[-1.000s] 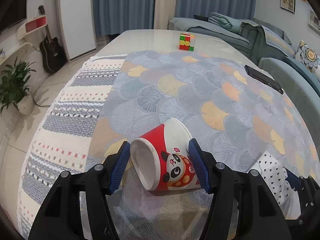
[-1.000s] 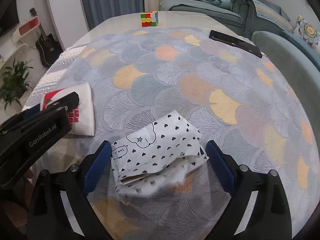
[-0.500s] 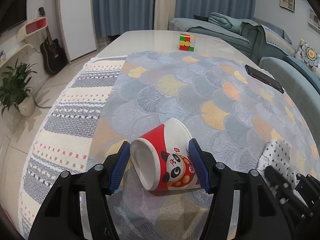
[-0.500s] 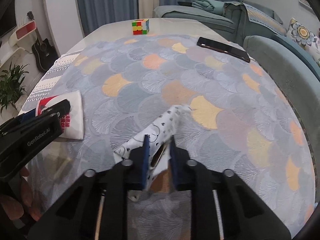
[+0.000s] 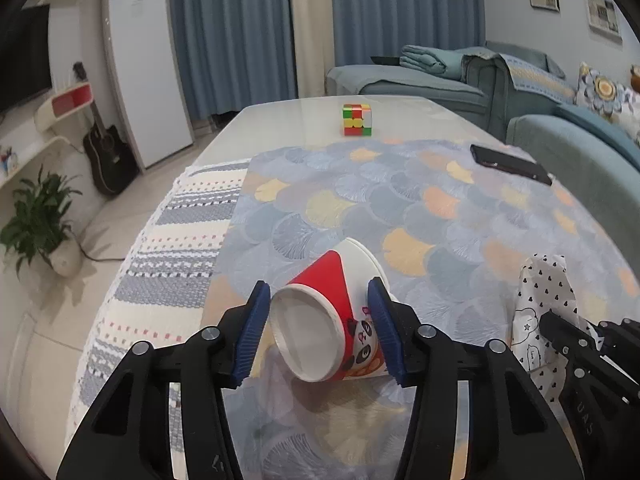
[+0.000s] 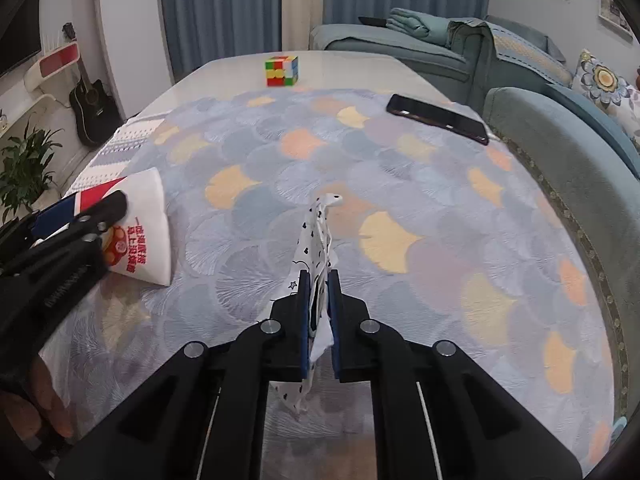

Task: Collect trash
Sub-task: 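Grasp the red panda paper cup with the left tool while the right tool grasps the polka-dot paper, then lift and carry the panda cup and polka-dot paper over the blue basket with both tools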

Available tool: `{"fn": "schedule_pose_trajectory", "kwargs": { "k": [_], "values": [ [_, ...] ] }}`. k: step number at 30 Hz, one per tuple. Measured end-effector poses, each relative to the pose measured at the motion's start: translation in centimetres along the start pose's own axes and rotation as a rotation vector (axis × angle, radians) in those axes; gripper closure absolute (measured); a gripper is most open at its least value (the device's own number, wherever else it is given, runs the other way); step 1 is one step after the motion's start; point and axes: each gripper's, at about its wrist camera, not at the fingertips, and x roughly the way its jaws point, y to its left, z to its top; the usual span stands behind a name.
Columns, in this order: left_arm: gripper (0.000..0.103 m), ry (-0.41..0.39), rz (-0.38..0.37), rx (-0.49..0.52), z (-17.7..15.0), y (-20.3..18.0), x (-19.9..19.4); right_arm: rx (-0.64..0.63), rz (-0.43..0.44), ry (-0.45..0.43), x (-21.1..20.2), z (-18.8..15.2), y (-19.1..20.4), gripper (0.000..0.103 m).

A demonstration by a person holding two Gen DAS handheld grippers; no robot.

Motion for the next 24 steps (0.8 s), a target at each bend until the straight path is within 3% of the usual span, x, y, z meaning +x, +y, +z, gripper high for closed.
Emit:
{"fn": "schedule_pose_trajectory", "kwargs": {
  "k": [6,17,24],
  "values": [
    [0.056,-0.047,-0.044,-0.066,1.2,1.1,-2.7,0.020,-0.010,-0.098,-3.4,0.8,-2.1,0.097],
    [0.056,-0.160,-0.153,-0.123,2.6,-0.4,-10.0,0.090,-0.019,-0.187,-9.2,1.2,-7.2,0.097],
    [0.056,-0.243,-0.177,-0.033,2.1,-3.7,-14.5,0.121,-0.003,-0.276,-15.1,1.1,-9.8,0.097]
  ]
}}
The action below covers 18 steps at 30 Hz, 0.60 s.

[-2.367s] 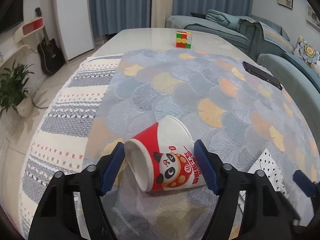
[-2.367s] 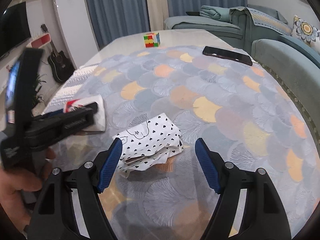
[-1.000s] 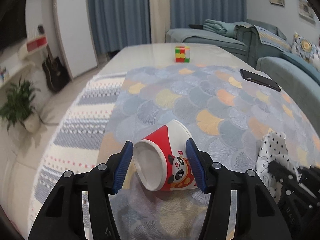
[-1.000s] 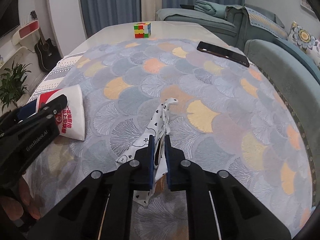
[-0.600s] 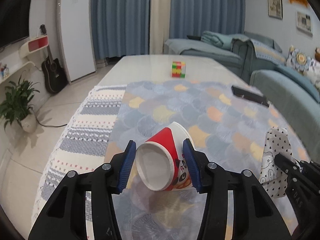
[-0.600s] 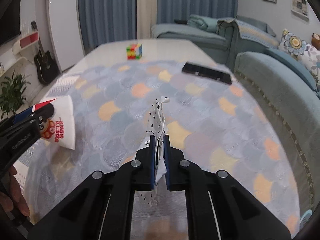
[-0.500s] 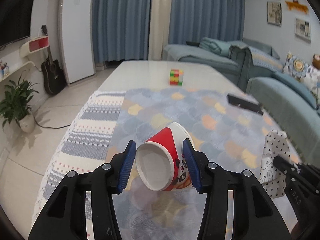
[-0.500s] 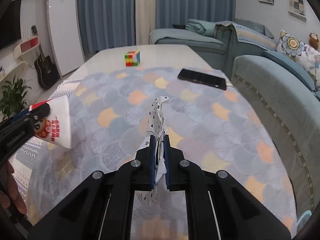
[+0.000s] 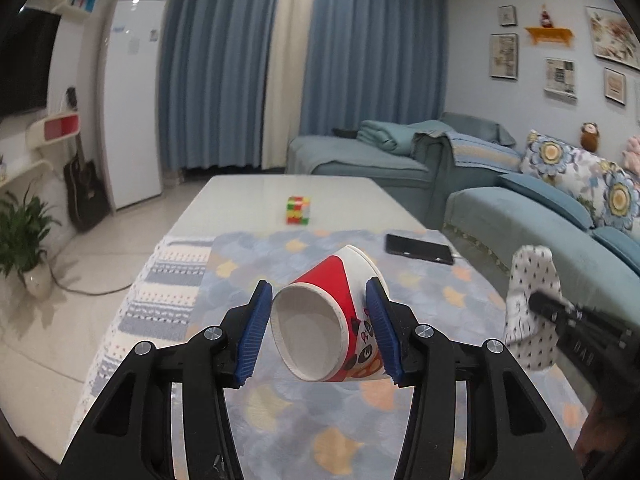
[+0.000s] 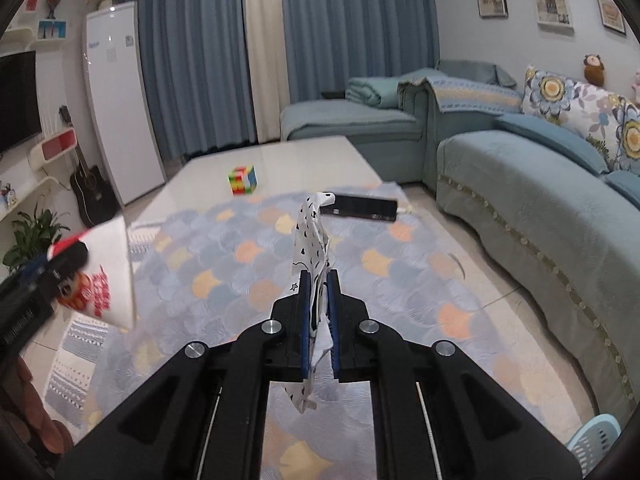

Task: Collect trash
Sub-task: 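Lift and carry the panda cup and polka-dot paper over the blue basket with both tools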

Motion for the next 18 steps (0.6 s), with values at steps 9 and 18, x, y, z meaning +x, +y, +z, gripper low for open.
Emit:
{"fn": "schedule_pose_trajectory", "kwargs": {
  "k": [9,18],
  "values": [
    [0.056,-0.027,-0.050,0.042,-0.3,-4.5,-4.6,-0.098,-0.011,-0.060,-6.0,-0.3,-3.4,0.097],
    [0.056,-0.045,-0.094,0.160,-1.7,-9.2,-6.6,-0.057,-0.035,-0.040,-11.0,-2.3,-9.5,0.097]
  ]
}}
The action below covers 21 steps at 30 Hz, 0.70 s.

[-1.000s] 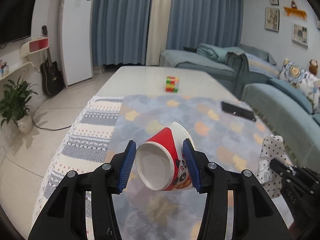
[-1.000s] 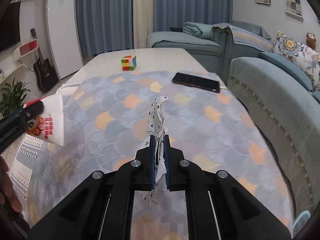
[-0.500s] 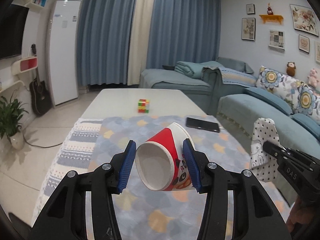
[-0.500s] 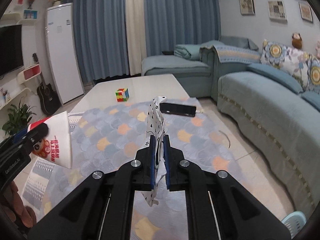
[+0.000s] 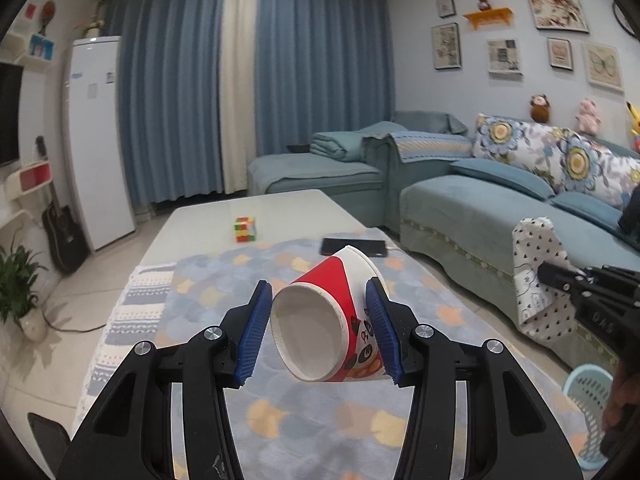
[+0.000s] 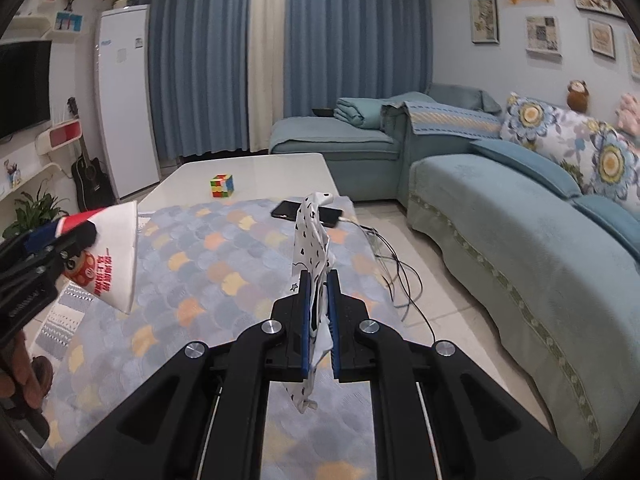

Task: Collect trash
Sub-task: 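Lift and carry the panda cup and polka-dot paper over the blue basket with both tools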

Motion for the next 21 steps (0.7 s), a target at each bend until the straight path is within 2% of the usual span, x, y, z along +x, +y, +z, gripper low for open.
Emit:
{"fn": "schedule_pose_trajectory", "kwargs": {
  "k": [13,21],
  "values": [
    [0.056,0.014,-0.131,0.115,-2.6,-6.4,-2.3,0.128,-0.043,-0.003,-7.4,-4.8,-6.9,0.097],
    [0.056,0.033,-0.264,0.174,-4.9,-10.9,-4.6,0.186,-0.143,-0.006,-11.3,-9.0,-11.4,0.097]
  ]
}}
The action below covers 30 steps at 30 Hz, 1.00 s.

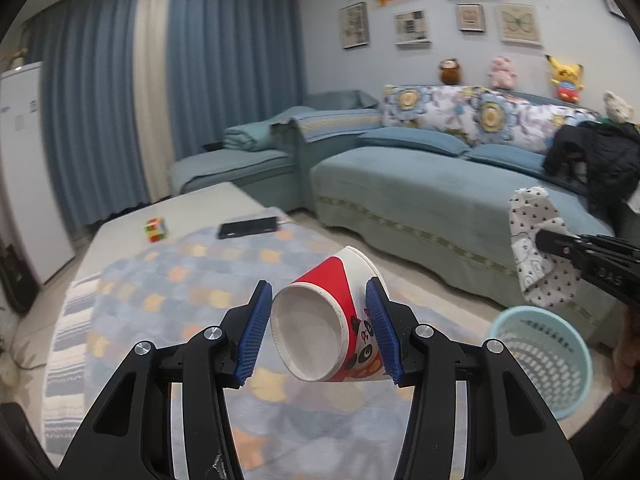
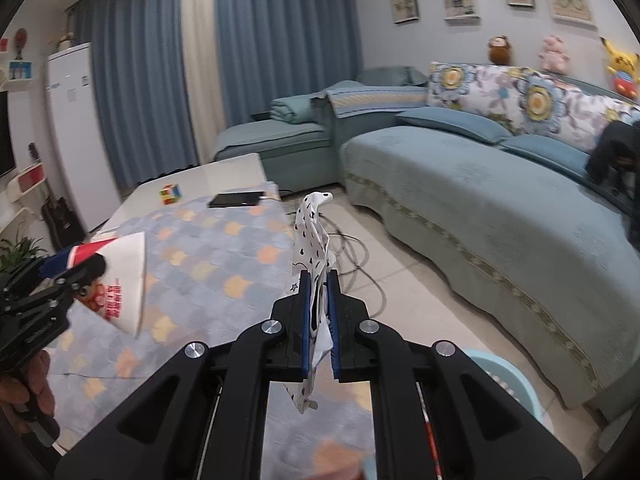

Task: Collect trash
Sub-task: 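Lift and carry the panda cup and polka-dot paper over the blue basket with both tools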

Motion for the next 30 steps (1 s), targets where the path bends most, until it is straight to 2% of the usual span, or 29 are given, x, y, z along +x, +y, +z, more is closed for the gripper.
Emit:
{"fn": "schedule_pose_trajectory", "kwargs": {
  "k": [6,9,14,22,30],
  "values": [
    [0.056,0.002,-0.094,0.026,-0.7,-3.8,0.1,0.057,-0.083,0.009,-1.3,-1.8,-5.7,0.097],
    [0.056,0.017,-0.118,0.059,-1.3,-5.8,0.7,0.092,-0.113,0.011,-1.7,-2.3,-8.4,0.097],
    [0.056,0.050,-0.166,0.054,-2.4,-8.6,1.6,0.124,-0.147,0.015,-1.8,-3.3,-11.6,0.097],
    [0.056,0.071,-0.230,0.035,-2.6,-12.9,2.8,0.144,-0.168,0.021,-2.4,-4.4,-14.7,0.097],
    [0.056,0.057,-0.287,0.065,-2.1,-17.7,3.2,0.161,-0.182,0.034,-2.8,-5.3,-16.9,0.097]
  ]
}}
